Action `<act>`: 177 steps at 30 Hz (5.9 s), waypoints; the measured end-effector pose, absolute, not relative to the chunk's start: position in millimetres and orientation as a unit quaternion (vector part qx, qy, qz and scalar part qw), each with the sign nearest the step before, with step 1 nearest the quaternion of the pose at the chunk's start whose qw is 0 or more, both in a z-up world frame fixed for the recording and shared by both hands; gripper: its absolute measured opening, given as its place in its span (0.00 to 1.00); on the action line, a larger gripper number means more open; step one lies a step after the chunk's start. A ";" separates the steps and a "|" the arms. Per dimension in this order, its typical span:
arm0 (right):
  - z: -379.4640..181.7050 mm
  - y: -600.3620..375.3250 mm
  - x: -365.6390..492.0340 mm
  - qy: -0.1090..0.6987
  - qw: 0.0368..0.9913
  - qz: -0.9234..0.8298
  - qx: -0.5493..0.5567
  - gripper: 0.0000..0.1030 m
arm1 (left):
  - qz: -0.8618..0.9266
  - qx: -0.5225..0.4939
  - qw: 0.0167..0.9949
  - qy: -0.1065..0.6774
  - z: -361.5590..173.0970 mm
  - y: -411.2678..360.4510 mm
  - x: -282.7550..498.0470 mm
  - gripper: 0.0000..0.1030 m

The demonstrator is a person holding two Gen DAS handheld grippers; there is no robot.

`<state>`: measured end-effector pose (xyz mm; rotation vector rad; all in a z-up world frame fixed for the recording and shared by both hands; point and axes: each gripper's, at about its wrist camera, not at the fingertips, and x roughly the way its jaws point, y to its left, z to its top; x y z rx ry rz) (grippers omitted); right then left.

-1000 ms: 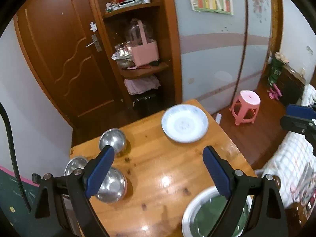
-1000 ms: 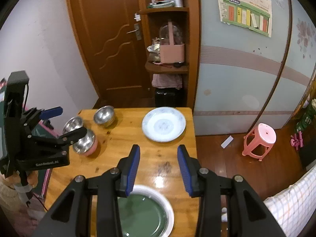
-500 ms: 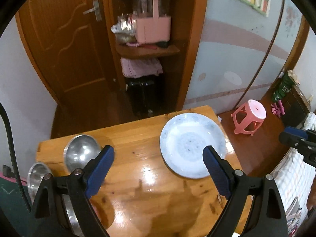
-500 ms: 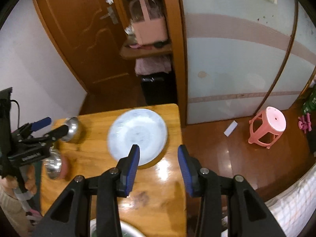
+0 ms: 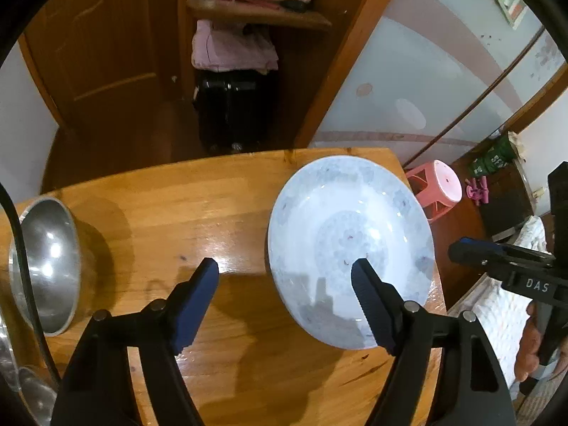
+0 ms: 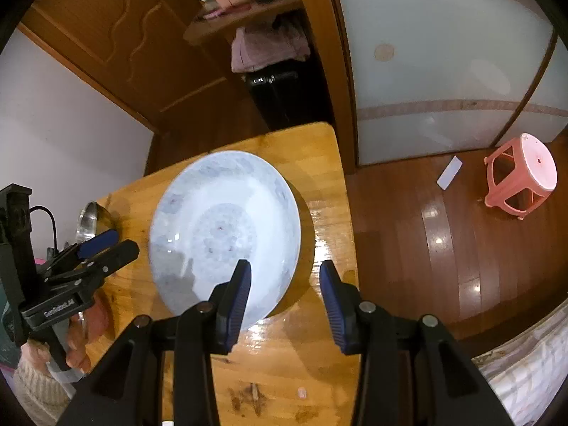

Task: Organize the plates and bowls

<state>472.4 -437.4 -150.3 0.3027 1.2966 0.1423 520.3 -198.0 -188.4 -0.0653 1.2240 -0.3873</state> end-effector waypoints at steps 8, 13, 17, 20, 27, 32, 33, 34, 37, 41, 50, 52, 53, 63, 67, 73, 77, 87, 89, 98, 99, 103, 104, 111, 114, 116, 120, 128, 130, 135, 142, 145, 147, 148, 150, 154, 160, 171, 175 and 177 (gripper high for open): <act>-173.0 -441.6 486.4 0.617 0.772 0.052 0.143 0.20 | -0.191 -0.065 0.781 0.591 -216.1 -199.0 529.8 0.50; -179.5 -443.1 492.3 0.618 0.769 0.050 0.153 0.13 | -0.201 -0.072 0.773 0.598 -225.0 -203.2 531.3 0.40; -181.6 -442.0 494.6 0.620 0.768 0.053 0.151 0.13 | -0.203 -0.078 0.770 0.600 -227.9 -204.3 535.3 0.32; -183.0 -441.5 496.8 0.619 0.767 0.055 0.157 0.10 | -0.201 -0.087 0.766 0.604 -231.1 -202.5 536.2 0.28; -185.1 -435.5 498.8 0.615 0.772 0.056 0.150 0.06 | -0.188 -0.097 0.767 0.605 -236.4 -194.7 538.2 0.09; -186.0 -434.5 493.3 0.617 0.770 0.056 0.154 0.05 | -0.190 -0.090 0.769 0.604 -235.0 -192.5 536.2 0.08; -185.8 -433.3 491.9 0.618 0.769 0.055 0.152 0.05 | -0.188 -0.090 0.769 0.604 -234.7 -192.4 535.1 0.08; -185.4 -432.0 489.5 0.619 0.769 0.057 0.150 0.05 | -0.187 -0.091 0.769 0.604 -233.8 -192.1 534.2 0.08; -181.8 -431.9 483.9 0.617 0.769 0.060 0.156 0.05 | -0.185 -0.099 0.771 0.602 -231.1 -188.0 531.5 0.08; -172.8 -430.2 469.2 0.610 0.774 0.065 0.158 0.06 | -0.193 -0.096 0.775 0.594 -218.5 -184.8 519.8 0.08; -133.3 -424.2 413.5 0.595 0.784 0.067 0.163 0.06 | -0.208 -0.093 0.774 0.591 -171.5 -173.6 464.7 0.08; -120.4 -420.6 396.4 0.591 0.788 0.066 0.162 0.06 | -0.209 -0.092 0.774 0.591 -158.6 -170.9 446.8 0.08; -111.9 -418.5 384.5 0.586 0.791 0.065 0.162 0.06 | -0.209 -0.089 0.774 0.591 -152.9 -170.4 439.2 0.08; -71.0 -401.2 271.1 0.571 0.801 0.067 0.166 0.06 | -0.223 -0.089 0.772 0.589 -106.9 -149.7 335.5 0.08; -72.1 -395.7 232.1 0.572 0.799 0.068 0.171 0.06 | -0.228 -0.082 0.767 0.594 -106.6 -139.2 286.7 0.08; -93.6 -388.4 182.1 0.582 0.789 0.071 0.182 0.06 | -0.232 -0.077 0.761 0.601 -121.6 -124.8 225.0 0.08; -109.9 -384.2 155.4 0.580 0.789 0.069 0.189 0.06 | -0.228 -0.089 0.758 0.605 -137.6 -117.5 202.3 0.08; -153.7 -377.2 117.8 0.583 0.786 0.060 0.198 0.06 | -0.210 -0.079 0.761 0.608 -183.8 -113.2 171.2 0.08; -159.3 -377.4 117.1 0.584 0.784 0.057 0.201 0.06 | -0.208 -0.082 0.759 0.612 -191.2 -113.2 169.6 0.08; -167.3 -373.4 114.0 0.576 0.797 0.044 0.179 0.06 | -0.204 -0.069 0.759 0.614 -200.6 -118.5 169.2 0.08; -168.5 -373.8 114.2 0.576 0.797 0.040 0.177 0.06 | -0.204 -0.066 0.759 0.614 -200.4 -120.4 169.5 0.08; -170.1 -375.4 116.3 0.575 0.801 0.030 0.162 0.06 | -0.208 -0.060 0.755 0.619 -203.2 -127.7 168.1 0.08; -170.4 -375.1 116.2 0.576 0.802 0.029 0.158 0.06 | -0.209 -0.062 0.753 0.621 -204.4 -127.7 168.7 0.08; -169.7 -365.4 116.1 0.572 0.812 0.021 0.115 0.08 | -0.208 -0.054 0.762 0.610 -201.2 -122.4 168.3 0.08; -168.3 -358.3 116.1 0.570 0.817 0.018 0.086 0.09 | -0.208 -0.053 0.769 0.602 -196.6 -119.9 168.9 0.08; -167.8 -351.4 115.8 0.568 0.820 0.017 0.061 0.11 | -0.207 -0.049 0.777 0.593 -191.0 -119.2 168.4 0.08; -167.7 -340.0 115.2 0.567 0.823 0.011 0.022 0.14 | -0.210 -0.050 0.784 0.583 -181.7 -116.1 169.7 0.08; -162.7 -339.4 110.9 0.568 0.823 0.007 0.019 0.16 | -0.209 -0.032 0.800 0.561 -164.5 -118.9 165.1 0.33; -159.8 -338.9 109.0 0.565 0.825 0.007 0.020 0.16 | -0.209 -0.030 0.803 0.557 -161.2 -118.4 163.2 0.36; -142.7 -335.3 99.6 0.547 0.837 0.009 0.025 0.16 | -0.213 -0.034 0.802 0.557 -155.9 -112.3 155.6 0.41; -123.4 -317.1 84.9 0.532 0.846 0.026 0.030 0.16 | -0.211 -0.028 0.808 0.550 -147.7 -101.6 138.1 0.61; -118.6 -305.4 78.9 0.529 0.847 0.036 0.029 0.16 | -0.208 -0.027 0.811 0.546 -141.2 -93.1 131.3 0.67; -114.8 -296.1 75.5 0.527 0.848 0.043 0.026 0.16 | -0.203 -0.027 0.817 0.539 -134.6 -85.1 125.5 0.71; -112.9 -291.1 73.6 0.526 0.849 0.046 0.025 0.16 | -0.202 -0.027 0.819 0.536 -132.6 -82.2 123.7 0.72; -109.8 -282.5 70.7 0.525 0.849 0.053 0.023 0.16 | -0.200 -0.029 0.824 0.529 -126.9 -73.8 118.8 0.72; -102.0 -266.1 64.8 0.520 0.851 0.066 0.021 0.16 | -0.192 -0.034 0.834 0.517 -118.2 -55.2 109.3 0.76; -83.1 -237.1 64.4 0.508 0.856 0.092 0.019 0.16 | -0.178 -0.044 0.845 0.502 -105.5 -22.9 103.2 0.80; -20.7 -168.4 108.1 0.472 0.866 0.164 0.007 0.16 | -0.092 -0.066 0.891 0.439 -53.4 79.2 124.5 0.85; 14.4 -141.0 136.2 0.442 0.878 0.184 0.002 0.16 | -0.053 -0.059 0.909 0.408 -26.9 113.2 136.2 0.86; 30.3 -129.9 148.2 0.428 0.883 0.193 -0.001 0.16 | -0.034 -0.053 0.917 0.395 -12.8 127.7 143.0 0.86</act>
